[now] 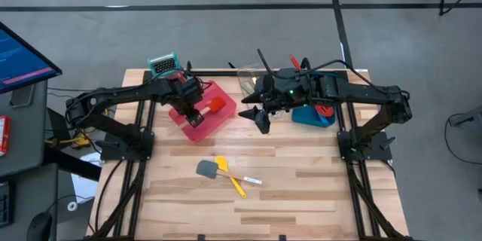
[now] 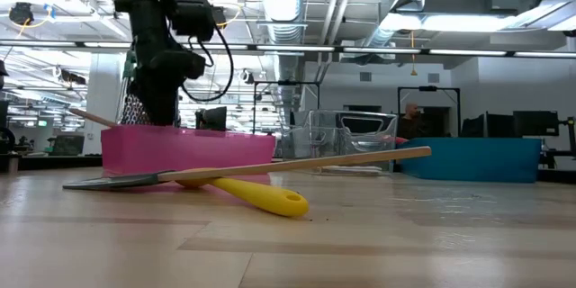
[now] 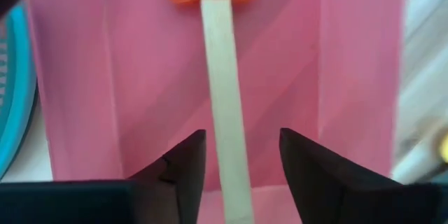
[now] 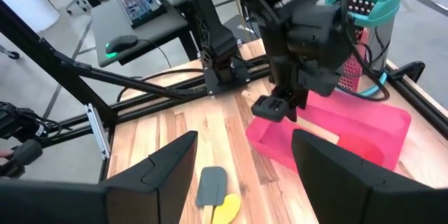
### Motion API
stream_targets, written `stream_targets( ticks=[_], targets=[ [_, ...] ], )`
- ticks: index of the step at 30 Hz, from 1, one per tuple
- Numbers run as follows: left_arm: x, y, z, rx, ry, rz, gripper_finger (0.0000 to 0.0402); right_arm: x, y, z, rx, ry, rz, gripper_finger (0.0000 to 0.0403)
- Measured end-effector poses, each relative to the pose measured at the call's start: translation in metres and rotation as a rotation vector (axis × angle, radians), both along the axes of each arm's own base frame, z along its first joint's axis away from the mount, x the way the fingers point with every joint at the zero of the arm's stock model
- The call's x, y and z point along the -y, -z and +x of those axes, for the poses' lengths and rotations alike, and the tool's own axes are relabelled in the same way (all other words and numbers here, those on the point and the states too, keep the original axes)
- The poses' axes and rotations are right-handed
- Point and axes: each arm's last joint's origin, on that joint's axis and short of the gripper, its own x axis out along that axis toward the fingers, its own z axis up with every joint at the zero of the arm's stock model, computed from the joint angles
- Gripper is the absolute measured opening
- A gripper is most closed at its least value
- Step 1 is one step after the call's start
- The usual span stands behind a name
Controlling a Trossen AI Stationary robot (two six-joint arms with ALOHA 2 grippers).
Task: Pick & Place Kitchen Items
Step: Put the blue spatula into the red bin
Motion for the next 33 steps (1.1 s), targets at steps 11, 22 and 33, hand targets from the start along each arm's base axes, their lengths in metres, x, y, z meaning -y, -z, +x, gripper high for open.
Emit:
stream_targets(
  ticks=[11,22,33],
  targets=[
    [0.028,-0.08,-0.043,0.413,-0.077,0.059,0.0171,-0.001,0.009,-0.005,-0.102,0.013,0.028,0.0233],
    [0.078,-0.117,-0.081,0.702,-0.006,-0.06,0.0163,-0.009,0.042,-0.005,-0.385,0.069,0.101,0.0233],
    [0.089,-0.12,-0.08,0.73,0.038,-0.077,0.0163,-0.063,0.148,0.054,-0.742,0.045,0.121,0.0233]
  ],
)
